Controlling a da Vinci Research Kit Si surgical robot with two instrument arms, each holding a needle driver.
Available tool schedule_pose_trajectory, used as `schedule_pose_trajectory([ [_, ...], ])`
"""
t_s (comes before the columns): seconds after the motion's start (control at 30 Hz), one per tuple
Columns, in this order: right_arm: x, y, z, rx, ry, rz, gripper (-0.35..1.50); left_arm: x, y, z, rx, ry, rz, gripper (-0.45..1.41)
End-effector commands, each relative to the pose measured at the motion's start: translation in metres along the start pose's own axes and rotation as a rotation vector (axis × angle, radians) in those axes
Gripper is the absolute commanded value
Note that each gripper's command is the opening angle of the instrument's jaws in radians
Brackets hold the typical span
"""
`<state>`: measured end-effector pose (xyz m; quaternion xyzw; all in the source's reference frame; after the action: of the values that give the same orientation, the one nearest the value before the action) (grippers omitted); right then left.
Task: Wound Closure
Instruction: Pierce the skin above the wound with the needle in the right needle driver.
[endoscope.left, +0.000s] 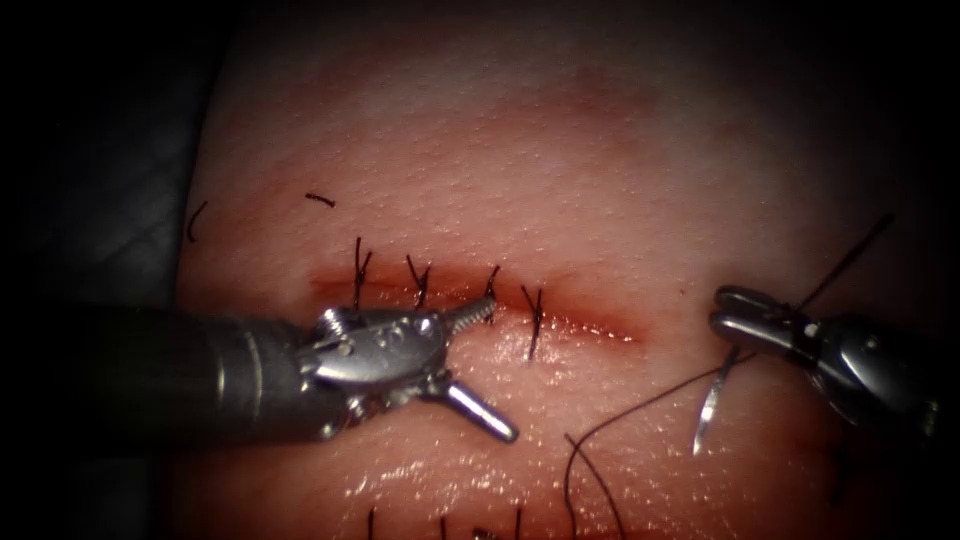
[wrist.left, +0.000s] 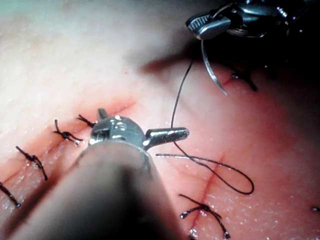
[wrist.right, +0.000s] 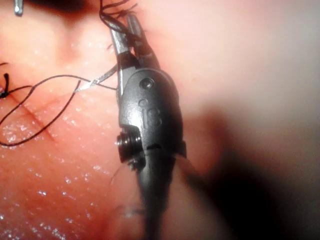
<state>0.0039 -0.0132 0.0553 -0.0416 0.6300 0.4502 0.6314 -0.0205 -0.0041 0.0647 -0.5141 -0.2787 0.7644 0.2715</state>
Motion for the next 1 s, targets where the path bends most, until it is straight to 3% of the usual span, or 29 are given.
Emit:
schedule_pose_trajectory([
  [0.03,-0.0006,0.0006,-0.0003,-0.022,0.002,-0.005,-0.35,-0.0003,-0.0005,0.0009,-0.002,-0.003,0.024,0.59],
  [0.13,-0.0007,0.0010,-0.0001,-0.059,0.010,-0.016,-0.35,-0.0011,-0.0018,0.0024,-0.005,-0.002,0.124,0.09],
  [0.23,-0.0013,0.0012,0.0013,-0.109,0.023,0.045,-0.35,-0.0025,-0.0029,0.0040,-0.004,-0.006,0.155,-0.15],
  [0.6,-0.0036,0.0019,0.0059,-0.199,0.066,0.056,-0.35,-0.0060,-0.0016,0.0063,0.021,-0.035,0.179,-0.15],
  [0.8,-0.0054,0.0024,0.0072,-0.187,0.084,-0.119,-0.35,-0.0075,-0.0016,0.0075,0.072,-0.055,0.169,-0.08],
  [0.93,-0.0073,0.0026,0.0089,-0.150,0.064,-0.361,-0.35,-0.0083,-0.0021,0.0089,0.135,-0.072,0.167,-0.06],
  [1.0,-0.0076,0.0028,0.0096,-0.131,0.064,-0.411,-0.35,-0.0086,-0.0024,0.0091,0.159,-0.078,0.165,-0.06],
])
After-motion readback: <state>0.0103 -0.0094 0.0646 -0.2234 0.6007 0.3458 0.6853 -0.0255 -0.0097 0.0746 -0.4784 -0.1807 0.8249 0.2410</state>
